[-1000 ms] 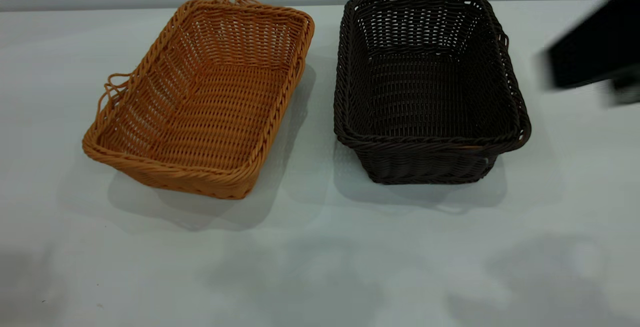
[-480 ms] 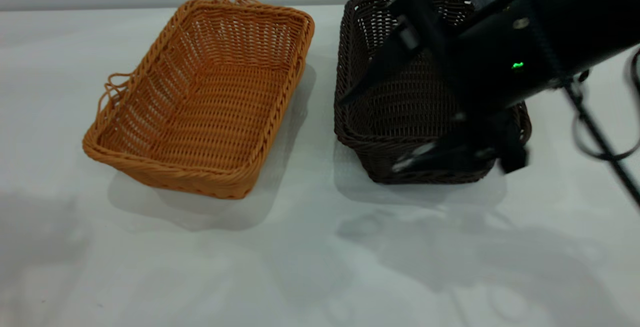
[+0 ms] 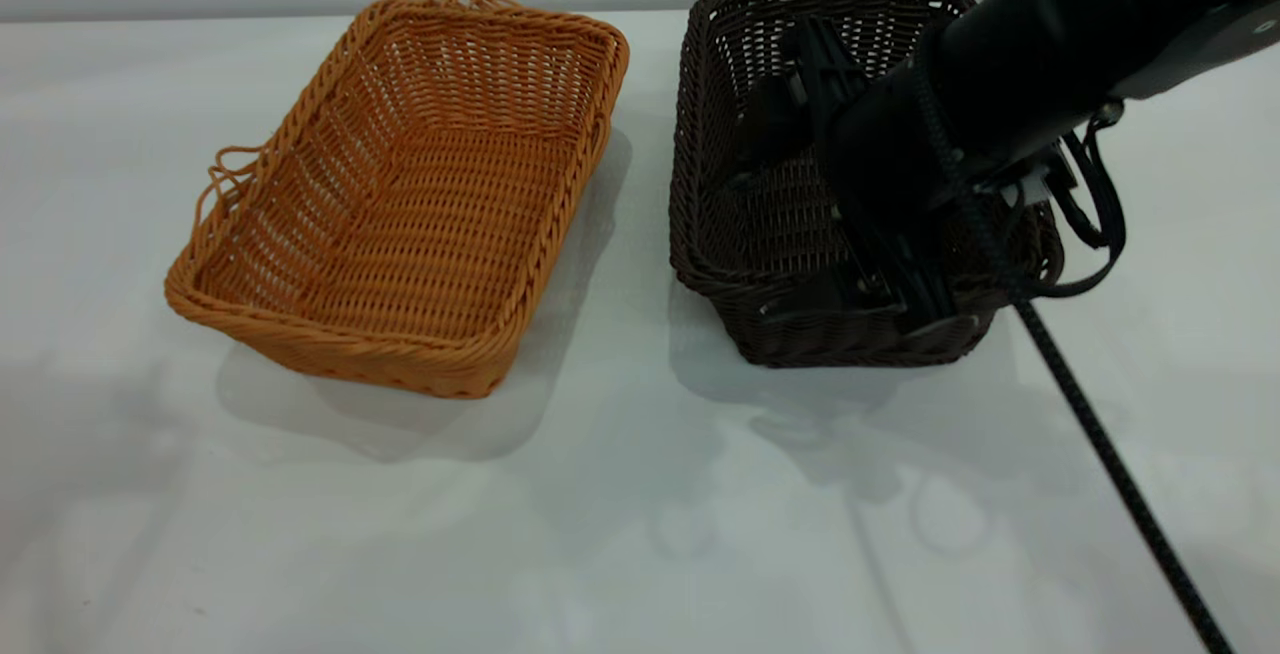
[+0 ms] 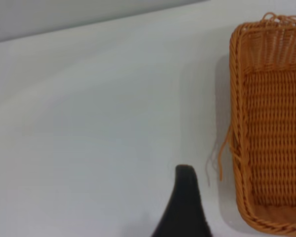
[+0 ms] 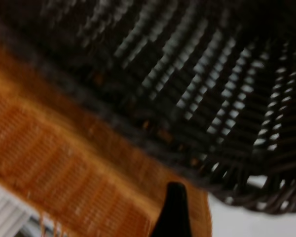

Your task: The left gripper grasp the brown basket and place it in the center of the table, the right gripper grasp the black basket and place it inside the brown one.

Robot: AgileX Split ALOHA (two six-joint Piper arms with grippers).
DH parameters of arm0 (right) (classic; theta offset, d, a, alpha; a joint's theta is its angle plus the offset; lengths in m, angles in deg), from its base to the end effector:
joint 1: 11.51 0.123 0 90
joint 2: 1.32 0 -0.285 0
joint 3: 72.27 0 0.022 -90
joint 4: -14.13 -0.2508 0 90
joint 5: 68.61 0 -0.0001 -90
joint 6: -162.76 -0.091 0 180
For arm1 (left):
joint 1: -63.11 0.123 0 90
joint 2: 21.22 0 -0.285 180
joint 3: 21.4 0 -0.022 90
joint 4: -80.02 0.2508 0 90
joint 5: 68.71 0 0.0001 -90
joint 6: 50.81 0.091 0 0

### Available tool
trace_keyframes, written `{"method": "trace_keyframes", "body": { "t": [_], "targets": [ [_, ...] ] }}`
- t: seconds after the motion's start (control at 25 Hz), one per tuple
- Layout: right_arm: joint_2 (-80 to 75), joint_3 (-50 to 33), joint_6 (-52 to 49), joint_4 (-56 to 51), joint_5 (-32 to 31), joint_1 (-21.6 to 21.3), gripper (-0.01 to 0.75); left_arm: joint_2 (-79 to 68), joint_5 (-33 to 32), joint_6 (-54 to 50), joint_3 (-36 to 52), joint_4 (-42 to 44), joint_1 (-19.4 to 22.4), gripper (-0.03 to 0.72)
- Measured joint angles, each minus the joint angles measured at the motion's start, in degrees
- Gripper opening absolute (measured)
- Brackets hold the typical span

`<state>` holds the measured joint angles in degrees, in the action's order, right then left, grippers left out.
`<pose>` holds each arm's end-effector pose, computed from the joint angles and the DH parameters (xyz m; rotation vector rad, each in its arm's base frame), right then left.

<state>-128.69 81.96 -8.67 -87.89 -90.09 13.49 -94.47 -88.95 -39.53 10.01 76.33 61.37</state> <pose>0.3037 0.1777 0.0633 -1.5467 -2.5078 -0.9925 0.2405 -0.0093 0.3016 0.1942 2.1706 0.0361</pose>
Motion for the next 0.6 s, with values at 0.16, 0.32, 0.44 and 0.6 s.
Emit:
{"method": "trace_keyframes", "body": {
  "t": [0.16,0.32,0.44,0.6],
  "targets": [
    [-2.08,0.27,-2.89,-0.23,3.66,2.49,0.556,-4.02,-0.91,-0.13,-3.42,0.0,0.0,0.552],
    [-4.24,0.4,-8.56,-0.31,9.08,3.15,0.537,-8.22,-1.56,-0.13,-7.59,0.0,0.0,0.552],
    [-4.7,0.4,-9.73,-0.45,13.83,3.1,0.533,-11.84,-3.65,-0.17,-10.25,-0.18,0.0,0.552],
    [-4.69,0.42,-10.46,-0.75,18.2,3.1,0.533,-18.19,-6.48,-0.24,-14.05,-1.7,0.0,0.552]
  ]
}}
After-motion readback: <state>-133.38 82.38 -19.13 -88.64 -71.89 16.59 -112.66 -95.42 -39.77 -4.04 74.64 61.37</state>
